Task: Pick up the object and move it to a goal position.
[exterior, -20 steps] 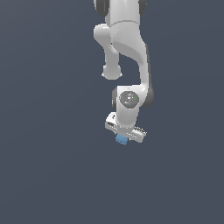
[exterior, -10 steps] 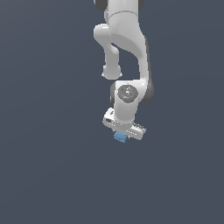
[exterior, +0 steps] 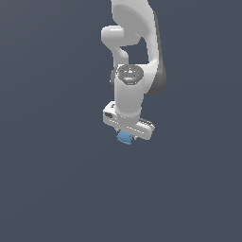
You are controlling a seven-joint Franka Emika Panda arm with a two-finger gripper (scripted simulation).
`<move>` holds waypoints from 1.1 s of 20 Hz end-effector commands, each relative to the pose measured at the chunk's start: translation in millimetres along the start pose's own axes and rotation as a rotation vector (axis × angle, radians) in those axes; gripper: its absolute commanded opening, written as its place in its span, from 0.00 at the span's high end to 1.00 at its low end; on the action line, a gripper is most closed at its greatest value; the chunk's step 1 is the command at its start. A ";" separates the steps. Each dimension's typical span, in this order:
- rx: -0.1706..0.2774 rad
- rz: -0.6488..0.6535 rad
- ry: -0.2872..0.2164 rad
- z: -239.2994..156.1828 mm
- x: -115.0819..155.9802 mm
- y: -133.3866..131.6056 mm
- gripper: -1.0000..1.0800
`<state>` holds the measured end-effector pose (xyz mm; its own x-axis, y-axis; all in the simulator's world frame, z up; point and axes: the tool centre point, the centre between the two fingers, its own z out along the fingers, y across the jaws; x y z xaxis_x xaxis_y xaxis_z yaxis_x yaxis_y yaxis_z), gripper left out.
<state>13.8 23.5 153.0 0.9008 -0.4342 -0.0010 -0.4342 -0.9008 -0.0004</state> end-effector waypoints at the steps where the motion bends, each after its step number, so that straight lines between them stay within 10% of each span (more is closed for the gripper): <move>1: 0.001 0.001 0.000 -29.5 2.5 9.8 1.00; 22: 0.000 0.001 0.001 -265.9 26.8 82.3 1.00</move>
<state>3.2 -57.5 403.5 0.9002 -0.4355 0.0006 -0.4355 -0.9002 -0.0011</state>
